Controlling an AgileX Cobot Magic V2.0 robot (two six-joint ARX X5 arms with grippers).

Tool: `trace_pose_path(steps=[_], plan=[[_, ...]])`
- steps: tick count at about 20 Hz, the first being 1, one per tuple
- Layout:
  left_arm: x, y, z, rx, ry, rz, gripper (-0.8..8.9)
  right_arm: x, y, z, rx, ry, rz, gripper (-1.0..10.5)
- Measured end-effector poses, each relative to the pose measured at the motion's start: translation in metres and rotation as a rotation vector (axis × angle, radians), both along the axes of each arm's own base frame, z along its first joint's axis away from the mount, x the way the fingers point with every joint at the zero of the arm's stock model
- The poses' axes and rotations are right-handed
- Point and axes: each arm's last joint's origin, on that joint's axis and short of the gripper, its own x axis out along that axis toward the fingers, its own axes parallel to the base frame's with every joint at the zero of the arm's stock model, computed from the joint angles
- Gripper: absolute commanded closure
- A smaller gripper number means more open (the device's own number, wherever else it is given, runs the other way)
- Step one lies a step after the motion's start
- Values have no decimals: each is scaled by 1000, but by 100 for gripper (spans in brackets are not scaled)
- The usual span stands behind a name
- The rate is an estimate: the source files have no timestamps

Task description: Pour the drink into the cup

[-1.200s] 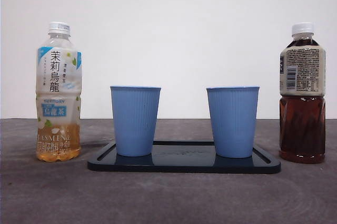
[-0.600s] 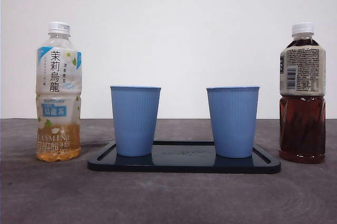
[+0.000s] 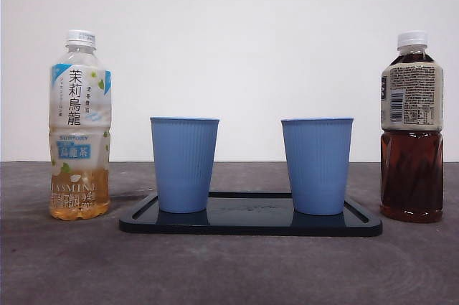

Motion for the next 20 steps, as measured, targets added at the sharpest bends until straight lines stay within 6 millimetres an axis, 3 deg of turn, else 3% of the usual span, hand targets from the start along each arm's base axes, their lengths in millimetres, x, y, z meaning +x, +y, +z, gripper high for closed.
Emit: trace_pose_path(steps=[10,17,20], plan=[[0,0,1,-1,-6,0,251,49,6,-79,11,134,-127,409],[1,0,2,-6,-26,0,251,77,6,-151,26,97,-311,409],[1,0,3,-7,-30,0,251,87,6,-166,65,11,-386,406]])
